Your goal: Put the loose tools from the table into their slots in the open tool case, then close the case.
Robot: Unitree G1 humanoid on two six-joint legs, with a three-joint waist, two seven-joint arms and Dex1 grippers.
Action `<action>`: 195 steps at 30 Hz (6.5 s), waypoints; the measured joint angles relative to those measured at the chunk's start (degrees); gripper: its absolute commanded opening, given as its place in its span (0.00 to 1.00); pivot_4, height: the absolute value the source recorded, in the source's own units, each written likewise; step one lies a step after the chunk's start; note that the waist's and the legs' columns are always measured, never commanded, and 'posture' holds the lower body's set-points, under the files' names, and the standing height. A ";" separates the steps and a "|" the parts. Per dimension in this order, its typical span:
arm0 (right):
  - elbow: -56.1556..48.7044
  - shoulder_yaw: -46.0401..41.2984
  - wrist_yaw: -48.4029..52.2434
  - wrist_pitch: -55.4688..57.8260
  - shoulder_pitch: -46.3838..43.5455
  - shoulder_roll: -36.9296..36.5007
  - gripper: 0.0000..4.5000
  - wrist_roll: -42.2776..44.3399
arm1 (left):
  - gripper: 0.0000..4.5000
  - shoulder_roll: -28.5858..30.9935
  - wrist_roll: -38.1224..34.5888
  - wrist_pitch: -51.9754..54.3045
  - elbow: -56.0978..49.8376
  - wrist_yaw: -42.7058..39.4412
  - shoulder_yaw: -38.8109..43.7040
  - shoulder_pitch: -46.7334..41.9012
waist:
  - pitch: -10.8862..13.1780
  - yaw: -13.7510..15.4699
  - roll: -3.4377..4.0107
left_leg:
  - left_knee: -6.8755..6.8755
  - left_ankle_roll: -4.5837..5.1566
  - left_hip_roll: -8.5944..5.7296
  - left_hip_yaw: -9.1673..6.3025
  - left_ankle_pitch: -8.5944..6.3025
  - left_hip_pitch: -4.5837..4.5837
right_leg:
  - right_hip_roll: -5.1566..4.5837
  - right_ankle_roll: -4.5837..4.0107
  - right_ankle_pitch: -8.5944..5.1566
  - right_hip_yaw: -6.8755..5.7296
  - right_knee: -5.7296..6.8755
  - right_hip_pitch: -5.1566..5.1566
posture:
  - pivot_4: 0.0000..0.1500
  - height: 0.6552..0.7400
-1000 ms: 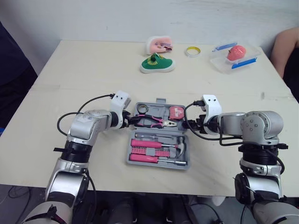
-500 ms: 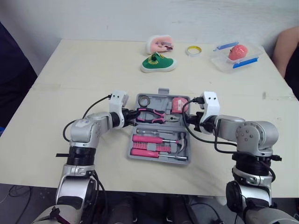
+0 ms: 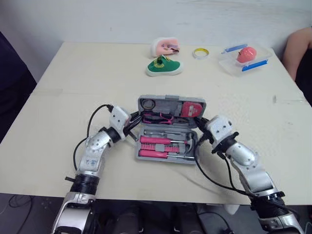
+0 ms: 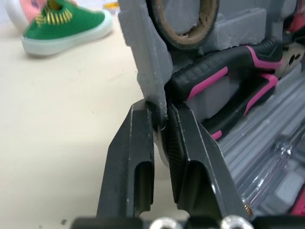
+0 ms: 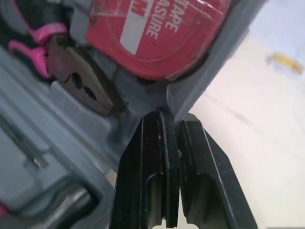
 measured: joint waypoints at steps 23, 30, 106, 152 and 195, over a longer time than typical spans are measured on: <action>1.50 -13.45 6.02 -20.85 25.04 -15.42 0.99 -2.18 | 0.89 19.76 -9.23 -0.06 2.09 -11.39 12.27 15.25 | 0.00 0.24 -0.01 | 0.02 0.09 0.07 -0.39 -0.16 0.10 | -0.09 -0.07 -0.04 0.07 -0.13 0.36 | 1.00 1.00; -4.76 -17.97 13.43 -15.00 30.47 -14.30 0.99 10.92 | 0.89 20.16 -12.00 6.09 -1.31 -13.51 13.60 11.03 | 0.03 1.23 0.04 | -0.04 -0.23 0.09 -0.48 -0.62 0.78 | -0.15 -0.18 0.02 0.08 -0.30 1.03 | 1.00 1.00; -1.14 -10.46 29.09 4.29 13.97 -12.74 0.01 9.54 | 0.00 6.21 -13.79 22.05 -12.53 -28.97 0.43 -2.78 | 0.30 2.98 -0.49 | 0.19 0.08 -0.05 -0.65 -0.38 0.67 | -0.19 -0.09 0.08 -0.13 -0.48 1.28 | 1.00 1.00; -2.82 -0.82 27.37 10.25 5.02 -0.18 0.01 5.20 | 0.00 -1.87 6.02 24.83 -1.38 -22.82 -20.82 -17.71 | 0.23 0.26 -0.42 | 0.11 -0.04 0.11 -0.60 -0.22 0.93 | 0.00 -0.14 0.05 0.01 -0.17 1.26 | 1.00 1.00; -8.34 -27.95 44.59 9.40 14.29 -20.22 0.32 20.92 | 0.29 16.96 -8.71 8.50 -0.82 -29.56 3.68 -1.39 | 0.46 -0.04 0.07 | -0.07 -0.04 0.18 -0.64 -0.37 0.71 | 0.01 -0.29 -0.01 -0.12 -0.44 1.09 | 1.00 1.00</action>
